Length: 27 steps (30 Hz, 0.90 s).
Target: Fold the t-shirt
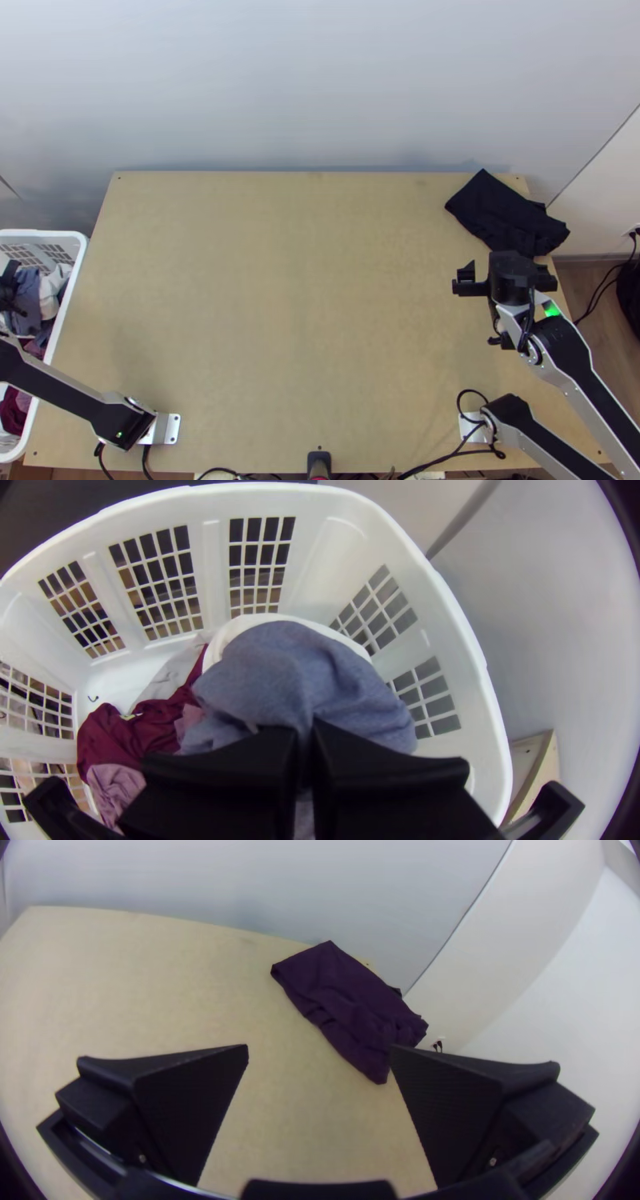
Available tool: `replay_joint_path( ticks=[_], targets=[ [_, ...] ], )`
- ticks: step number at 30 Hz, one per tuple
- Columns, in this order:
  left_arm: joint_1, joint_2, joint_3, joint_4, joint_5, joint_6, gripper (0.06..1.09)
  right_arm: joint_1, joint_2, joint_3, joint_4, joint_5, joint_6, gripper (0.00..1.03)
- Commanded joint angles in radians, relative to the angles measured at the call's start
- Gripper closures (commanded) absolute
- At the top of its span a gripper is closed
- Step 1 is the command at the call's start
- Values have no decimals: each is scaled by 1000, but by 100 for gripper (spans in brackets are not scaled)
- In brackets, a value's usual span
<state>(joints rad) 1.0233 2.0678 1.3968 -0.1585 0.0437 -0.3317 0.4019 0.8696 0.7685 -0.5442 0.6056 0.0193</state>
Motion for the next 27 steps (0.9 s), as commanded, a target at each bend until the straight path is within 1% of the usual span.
replay_joint_path(
  ticks=[1, 4, 6, 8, 9, 12, 14, 17, 20, 25, 27],
  targets=[
    [3, -120, -38, 1, 1, 3, 104, 0, 0, -3, 1, -3, 2, 5],
    [4, -181, -38, 1, 2, 0, 104, 0, 0, -5, 1, -3, 2, 5],
    [6, -241, -19, -26, 13, -10, 104, 0, 0, -5, 1, -4, 2, 5],
    [6, -302, 53, -99, 82, -35, 104, 2, 0, -5, 1, -4, 2, 5],
    [6, -322, 114, -161, 122, -44, 104, 2, 0, -5, 1, -4, 2, 5],
    [-5, -347, 341, -339, 205, -73, 104, 6, 0, -6, 4, -4, 2, 5],
    [-25, -351, 487, -427, 257, -95, 104, 6, 0, -8, 12, -4, 2, 5],
    [-72, -370, 677, -538, 321, -116, 104, 6, -1, -5, 16, -4, 1, 5],
    [-140, -394, 818, -622, 347, -121, 104, 6, -9, -1, 16, -4, -4, 5],
    [-298, -520, 838, -650, 392, -129, 105, 5, -35, -8, 7, -4, -5, 5],
    [-388, -563, 832, -676, 392, -127, 105, 5, -44, -14, 4, -4, -5, 5]
  ],
)
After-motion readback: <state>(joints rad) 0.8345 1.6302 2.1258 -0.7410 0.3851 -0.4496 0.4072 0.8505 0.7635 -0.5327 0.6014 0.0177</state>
